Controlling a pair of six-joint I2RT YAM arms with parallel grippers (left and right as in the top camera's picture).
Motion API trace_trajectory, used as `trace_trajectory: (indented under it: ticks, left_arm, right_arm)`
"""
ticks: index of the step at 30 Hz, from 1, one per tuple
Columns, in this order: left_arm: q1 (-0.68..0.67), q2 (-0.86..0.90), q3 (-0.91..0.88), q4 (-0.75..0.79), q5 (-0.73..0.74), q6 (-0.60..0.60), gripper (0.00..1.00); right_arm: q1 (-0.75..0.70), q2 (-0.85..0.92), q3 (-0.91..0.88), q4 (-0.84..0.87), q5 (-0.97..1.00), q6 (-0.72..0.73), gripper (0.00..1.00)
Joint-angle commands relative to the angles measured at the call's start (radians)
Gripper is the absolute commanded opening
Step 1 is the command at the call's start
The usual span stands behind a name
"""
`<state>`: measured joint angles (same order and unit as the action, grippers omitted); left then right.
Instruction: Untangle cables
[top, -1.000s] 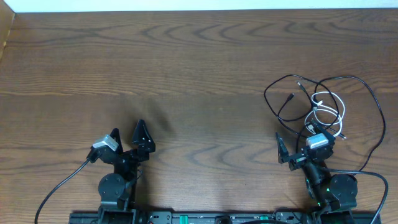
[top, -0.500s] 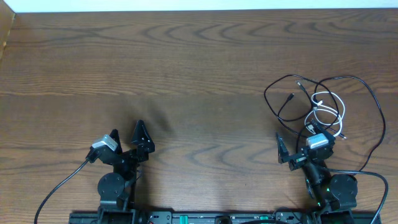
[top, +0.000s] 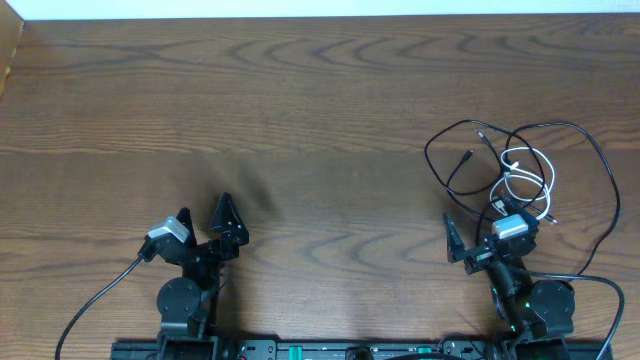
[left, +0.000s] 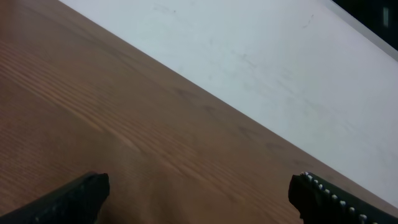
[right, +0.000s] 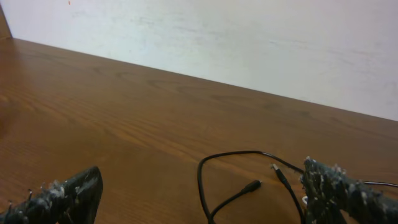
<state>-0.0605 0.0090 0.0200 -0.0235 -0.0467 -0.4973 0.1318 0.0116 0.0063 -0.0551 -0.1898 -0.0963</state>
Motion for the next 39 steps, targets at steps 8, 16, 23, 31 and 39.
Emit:
trace_trajectory:
  ticks: [8,16,23,31,39]
  left_arm:
    - [0.005,-0.005,-0.016,-0.045,-0.007,0.004,0.98]
    - [0.005,-0.005,-0.016,-0.045,-0.007,0.004,0.98]
    - [0.005,-0.005,-0.016,-0.043,-0.042,0.016,0.98]
    - [0.005,-0.005,-0.016,-0.040,-0.075,0.213,0.98]
    - [0.005,-0.004,-0.016,-0.040,-0.074,0.254,0.98]
  right_arm:
    - [-0.007,-0.007,-0.001,-0.004,0.003,-0.014,0.99]
    - [-0.007,-0.007,-0.001,-0.004,0.003,-0.014,0.99]
    - [-0.007,-0.007,-0.001,-0.004,0.003,-0.014,0.99]
    - [-0.007,-0.007,-0.001,-0.004,0.003,-0.014,0.99]
    - [-0.007,-0.007,-0.001,-0.004,0.003,-0.014,0.99]
